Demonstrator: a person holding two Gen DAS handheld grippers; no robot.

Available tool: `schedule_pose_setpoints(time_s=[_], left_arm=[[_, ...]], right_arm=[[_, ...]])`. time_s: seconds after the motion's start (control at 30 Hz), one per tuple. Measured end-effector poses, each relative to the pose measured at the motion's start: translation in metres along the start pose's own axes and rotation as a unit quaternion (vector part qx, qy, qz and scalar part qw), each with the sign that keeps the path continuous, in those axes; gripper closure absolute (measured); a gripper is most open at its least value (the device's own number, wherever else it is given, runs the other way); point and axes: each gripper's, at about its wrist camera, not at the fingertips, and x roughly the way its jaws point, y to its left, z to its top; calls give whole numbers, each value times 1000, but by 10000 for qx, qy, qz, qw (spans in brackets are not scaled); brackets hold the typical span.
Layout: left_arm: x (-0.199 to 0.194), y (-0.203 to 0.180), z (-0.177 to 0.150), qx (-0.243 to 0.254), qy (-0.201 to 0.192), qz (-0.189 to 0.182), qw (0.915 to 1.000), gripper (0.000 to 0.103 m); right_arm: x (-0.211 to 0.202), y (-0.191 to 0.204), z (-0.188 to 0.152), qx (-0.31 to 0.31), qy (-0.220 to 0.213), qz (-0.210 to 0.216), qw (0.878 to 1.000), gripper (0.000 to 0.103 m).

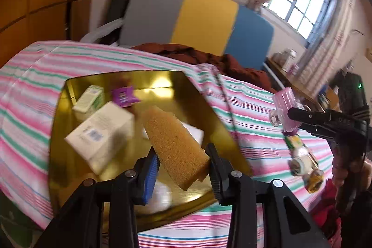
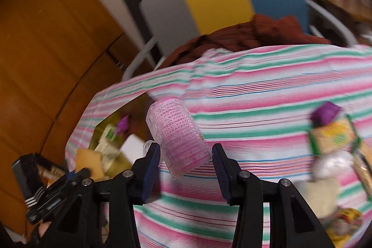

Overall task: Organize objects
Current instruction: 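Carry the sponge and curler into the gold tray and open both grippers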

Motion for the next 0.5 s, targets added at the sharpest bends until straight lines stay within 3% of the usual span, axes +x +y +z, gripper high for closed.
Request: schedule_pose_setpoints(time_s=[0.1, 0.27, 0.37, 0.4, 0.47, 0.5], left_arm=[[0, 14, -2, -136, -64, 303, 9994, 56], [0, 31, -5, -346, -13, 438, 9984, 46], [-4, 39, -6, -477, -30, 466, 9978, 39], [-6, 41, -6, -495, -54, 500, 9975, 39], [-12, 44, -6, -528, -121, 520, 9972, 39], [-14, 44, -5, -533, -146, 527, 9971, 39]], right_arm=[[33, 36, 7, -228, 237, 160, 9993, 56], [85, 90, 23, -524, 524, 252, 9969, 56], [103, 111, 34, -626, 472, 251, 9966, 54], [108, 117, 37, -665, 430, 235, 9966, 51], [113, 124, 41, -655, 372, 180, 9970, 30], [114, 126, 41, -649, 360, 187, 9971, 30]])
